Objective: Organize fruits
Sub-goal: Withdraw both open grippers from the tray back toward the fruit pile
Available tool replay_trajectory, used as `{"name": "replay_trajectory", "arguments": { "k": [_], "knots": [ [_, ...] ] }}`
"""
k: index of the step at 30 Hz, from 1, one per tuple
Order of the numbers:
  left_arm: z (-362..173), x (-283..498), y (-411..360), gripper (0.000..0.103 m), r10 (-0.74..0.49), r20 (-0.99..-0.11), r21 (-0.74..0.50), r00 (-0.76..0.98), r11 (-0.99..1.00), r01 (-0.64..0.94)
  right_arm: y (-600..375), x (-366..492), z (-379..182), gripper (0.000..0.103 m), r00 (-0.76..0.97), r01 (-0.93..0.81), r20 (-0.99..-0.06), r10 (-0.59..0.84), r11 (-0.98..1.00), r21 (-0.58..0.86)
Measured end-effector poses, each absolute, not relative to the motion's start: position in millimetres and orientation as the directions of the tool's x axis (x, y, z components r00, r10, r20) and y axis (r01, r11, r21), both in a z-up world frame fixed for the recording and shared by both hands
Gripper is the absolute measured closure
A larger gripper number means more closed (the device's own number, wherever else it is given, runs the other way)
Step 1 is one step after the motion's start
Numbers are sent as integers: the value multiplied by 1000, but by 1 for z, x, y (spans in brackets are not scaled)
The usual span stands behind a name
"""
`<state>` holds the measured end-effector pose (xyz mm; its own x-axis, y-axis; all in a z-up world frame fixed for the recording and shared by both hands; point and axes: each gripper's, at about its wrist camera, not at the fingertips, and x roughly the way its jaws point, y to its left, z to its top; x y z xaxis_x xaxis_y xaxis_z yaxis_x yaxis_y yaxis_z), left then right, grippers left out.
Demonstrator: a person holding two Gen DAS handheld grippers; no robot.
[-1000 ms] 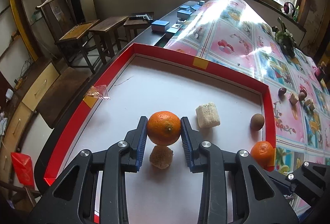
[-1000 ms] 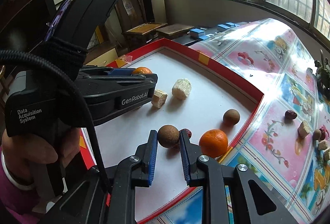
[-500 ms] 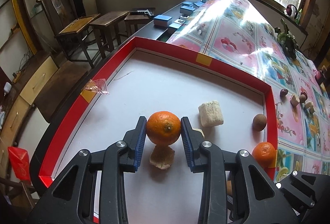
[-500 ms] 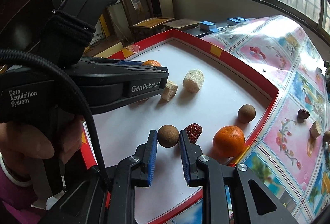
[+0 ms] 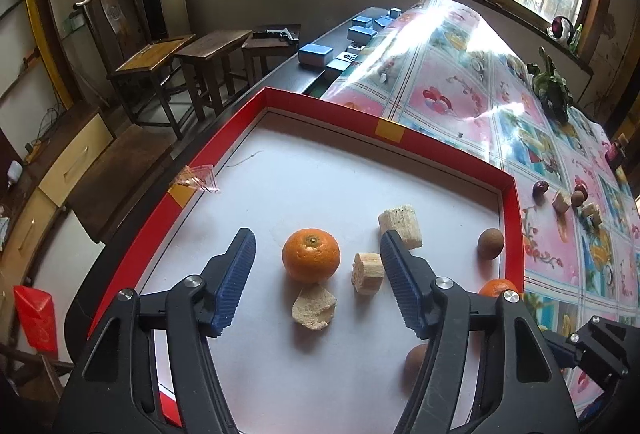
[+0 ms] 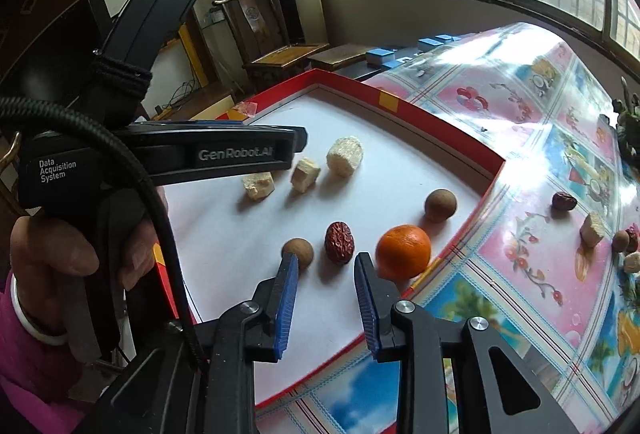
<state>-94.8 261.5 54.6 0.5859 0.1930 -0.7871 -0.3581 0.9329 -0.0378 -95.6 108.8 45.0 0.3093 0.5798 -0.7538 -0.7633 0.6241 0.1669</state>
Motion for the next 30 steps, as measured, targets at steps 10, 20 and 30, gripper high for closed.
{"name": "replay_trajectory", "arguments": {
  "k": [10,20,30],
  "knots": [
    [63,-92,237,38,166,-780,-41,603,948,-315,57,-80,51,64,402,-676,-742,536,721,155],
    [63,-78,187,38,117,-785,-21,608,977,-214,13,-66,47,58,445,-599,-757,478,788,146],
    [62,-59,136,38,39,-800,-27,598,995,-101,-35,-57,40,58,478,-520,-769,425,842,142]
  ]
}}
